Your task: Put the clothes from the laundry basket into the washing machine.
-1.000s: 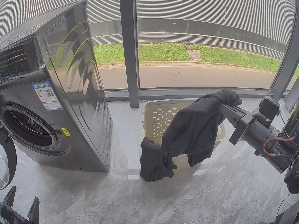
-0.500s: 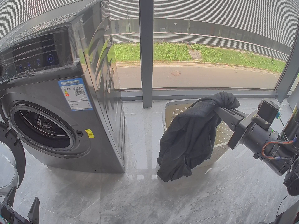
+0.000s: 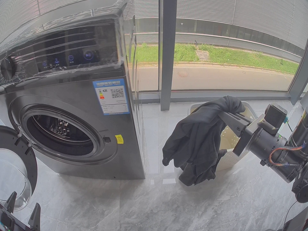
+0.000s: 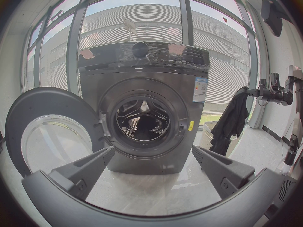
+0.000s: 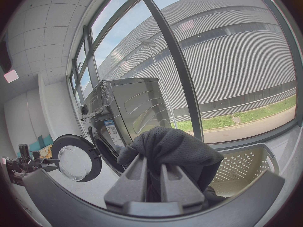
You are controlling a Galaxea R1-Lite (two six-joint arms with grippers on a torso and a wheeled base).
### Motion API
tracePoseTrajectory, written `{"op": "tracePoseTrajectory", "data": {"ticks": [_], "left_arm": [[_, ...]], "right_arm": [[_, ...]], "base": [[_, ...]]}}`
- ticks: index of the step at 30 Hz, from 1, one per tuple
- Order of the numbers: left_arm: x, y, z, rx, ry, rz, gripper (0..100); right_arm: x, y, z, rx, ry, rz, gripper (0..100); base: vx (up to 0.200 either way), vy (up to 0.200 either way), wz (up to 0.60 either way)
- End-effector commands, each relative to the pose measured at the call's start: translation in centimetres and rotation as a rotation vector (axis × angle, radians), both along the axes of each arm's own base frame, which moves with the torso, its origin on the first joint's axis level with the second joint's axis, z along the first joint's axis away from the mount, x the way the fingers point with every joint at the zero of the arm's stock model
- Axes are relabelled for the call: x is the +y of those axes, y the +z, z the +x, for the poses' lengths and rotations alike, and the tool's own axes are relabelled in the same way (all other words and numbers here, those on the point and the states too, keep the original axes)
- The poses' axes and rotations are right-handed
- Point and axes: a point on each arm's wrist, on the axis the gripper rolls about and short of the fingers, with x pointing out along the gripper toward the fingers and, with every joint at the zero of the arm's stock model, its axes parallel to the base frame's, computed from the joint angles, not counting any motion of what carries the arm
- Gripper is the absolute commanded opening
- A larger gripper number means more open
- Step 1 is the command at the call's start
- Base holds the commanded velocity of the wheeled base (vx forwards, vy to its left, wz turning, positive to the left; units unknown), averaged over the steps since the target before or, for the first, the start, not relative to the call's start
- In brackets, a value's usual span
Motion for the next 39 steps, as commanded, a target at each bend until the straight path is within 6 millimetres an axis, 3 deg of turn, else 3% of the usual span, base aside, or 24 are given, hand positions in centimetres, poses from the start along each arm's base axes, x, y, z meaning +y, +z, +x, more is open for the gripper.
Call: {"op": "tracePoseTrajectory", "data": {"ticks": [1,8,16,29,39], "left_arm": [[0.0,-0.53,0.01,0.001,0.0,0.0,100],[0.0,-0.48,0.0,0.0,-0.001,0.003,100],[0.0,-0.48,0.0,0.0,-0.001,0.003,100],[-0.01,-0.48,0.0,0.0,-0.003,0.005,100],[-0.01,-0.48,0.0,0.0,-0.004,0.006,100]], "right_arm": [[0.03,0.01,-0.01,-0.002,0.001,0.002,0],[0.05,-0.01,0.02,-0.009,-0.001,0.005,0],[0.05,-0.01,0.02,-0.009,-0.001,0.005,0],[-0.04,-0.38,-0.08,0.002,0.001,-0.006,0],[-0.05,-0.42,-0.09,0.002,0.002,-0.008,0]], "base": [[0.0,0.0,0.0],[0.0,0.0,0.0],[-0.2,0.0,0.0],[0.0,0.0,0.0],[0.0,0.2,0.0]]}}
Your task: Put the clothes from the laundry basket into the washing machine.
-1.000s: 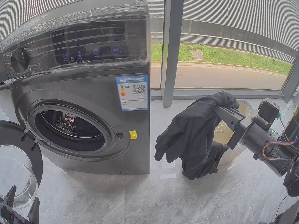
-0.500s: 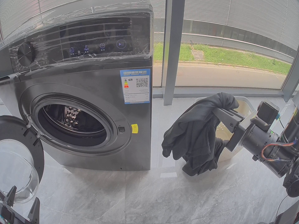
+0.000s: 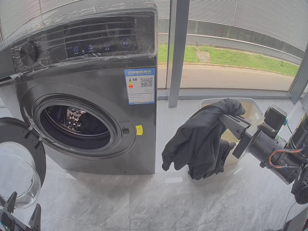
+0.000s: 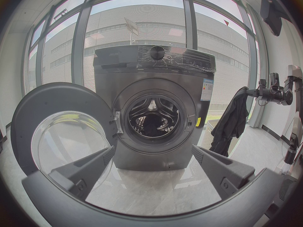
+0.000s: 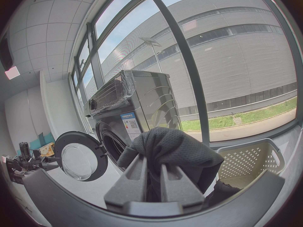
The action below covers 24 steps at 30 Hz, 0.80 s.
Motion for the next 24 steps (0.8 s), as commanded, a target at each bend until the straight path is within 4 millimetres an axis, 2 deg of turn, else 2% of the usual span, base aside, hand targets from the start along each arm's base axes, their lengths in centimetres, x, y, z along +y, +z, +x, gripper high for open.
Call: {"op": "tracePoseTrajectory", "data": {"ticks": [1,11,16,24], "left_arm": [[0.0,-0.49,-0.01,-0.001,0.0,-0.001,100],[0.0,-0.49,-0.01,-0.001,0.0,0.001,100],[0.0,-0.49,-0.01,-0.001,0.0,0.001,100],[0.0,-0.49,-0.01,-0.001,0.0,-0.001,100]], "right_arm": [[0.04,-0.07,0.01,0.002,0.001,-0.002,0],[0.03,-0.1,0.0,0.003,0.001,-0.003,0],[0.0,-0.11,-0.03,0.003,0.001,-0.003,0],[-0.05,-0.37,-0.08,0.011,0.001,-0.01,0]], "base": [[0.0,0.2,0.0],[0.0,0.2,0.0],[0.0,0.0,0.0],[-0.2,0.0,0.0]]}}
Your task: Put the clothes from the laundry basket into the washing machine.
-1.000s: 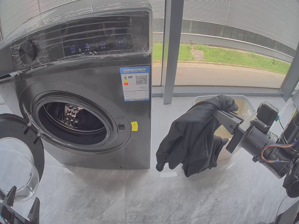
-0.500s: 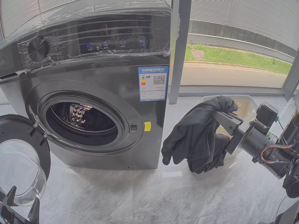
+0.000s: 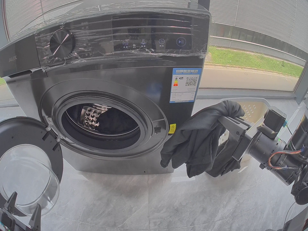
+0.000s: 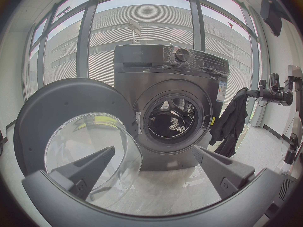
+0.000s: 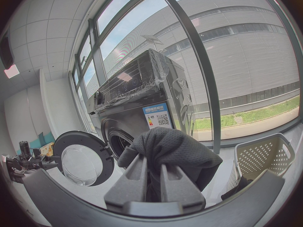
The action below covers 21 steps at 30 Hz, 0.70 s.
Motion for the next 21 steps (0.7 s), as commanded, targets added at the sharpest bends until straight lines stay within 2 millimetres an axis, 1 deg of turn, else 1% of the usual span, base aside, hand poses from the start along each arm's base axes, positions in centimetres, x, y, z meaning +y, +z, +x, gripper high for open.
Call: {"op": "tracePoseTrajectory", "data": {"ticks": [1,4,14,21], "left_arm": [[0.0,-0.47,-0.02,-0.002,0.0,-0.001,100],[0.0,-0.47,-0.02,-0.002,0.0,-0.001,100],[0.0,-0.47,-0.02,-0.002,0.0,-0.001,100],[0.0,-0.47,-0.02,-0.002,0.0,-0.001,100]], "right_arm": [[-0.01,-0.16,-0.03,0.005,0.001,-0.004,0],[-0.01,-0.16,-0.03,0.005,0.001,-0.004,0],[-0.02,-0.2,-0.04,0.006,0.001,-0.005,0],[-0.02,-0.2,-0.04,0.006,0.001,-0.005,0]], "base": [[-0.2,0.0,0.0],[-0.2,0.0,0.0],[0.0,0.0,0.0],[0.0,0.2,0.0]]}}
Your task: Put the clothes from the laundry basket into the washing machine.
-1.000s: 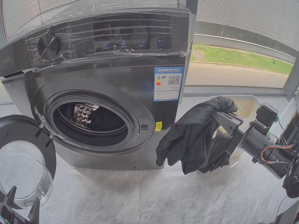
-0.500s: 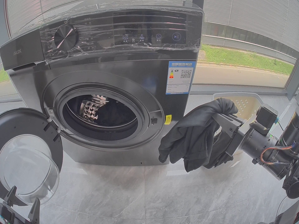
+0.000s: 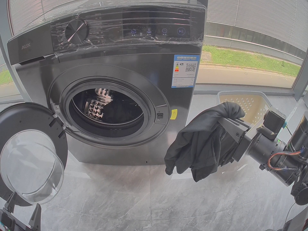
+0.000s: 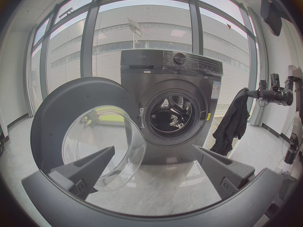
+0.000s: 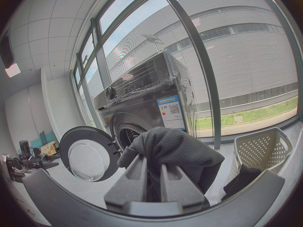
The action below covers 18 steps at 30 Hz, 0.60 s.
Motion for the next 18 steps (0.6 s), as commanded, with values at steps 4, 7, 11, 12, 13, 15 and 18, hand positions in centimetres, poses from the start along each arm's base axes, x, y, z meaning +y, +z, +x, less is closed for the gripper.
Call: {"op": "tracePoseTrajectory", "data": {"ticks": [4,7,11,12,13,15,18], "left_arm": [[0.0,-0.49,-0.02,-0.002,0.0,-0.001,100],[0.0,-0.49,-0.02,-0.002,0.0,-0.001,100],[0.0,-0.49,-0.02,-0.002,0.0,-0.001,100],[0.0,-0.49,-0.02,-0.002,0.0,-0.001,100],[0.0,-0.49,-0.02,-0.002,0.0,-0.001,100],[0.0,-0.49,-0.02,-0.002,0.0,-0.001,100],[0.0,-0.49,-0.02,-0.002,0.0,-0.001,100]], "right_arm": [[0.02,-0.06,0.0,0.002,0.001,-0.001,0],[-0.01,-0.17,-0.04,0.005,0.003,-0.005,0],[-0.03,-0.27,-0.07,0.009,0.003,-0.008,0],[-0.03,-0.27,-0.07,0.009,0.003,-0.008,0],[-0.03,-0.27,-0.07,0.009,0.003,-0.008,0],[-0.02,-0.35,-0.06,0.012,0.003,-0.011,0],[-0.11,-0.71,-0.18,0.023,0.009,-0.021,0]], "base": [[0.0,0.2,0.0],[0.0,0.2,0.0],[0.0,0.2,0.0],[0.0,0.2,0.0],[0.0,0.2,0.0],[0.0,0.2,0.0],[0.0,0.133,0.0]]}}
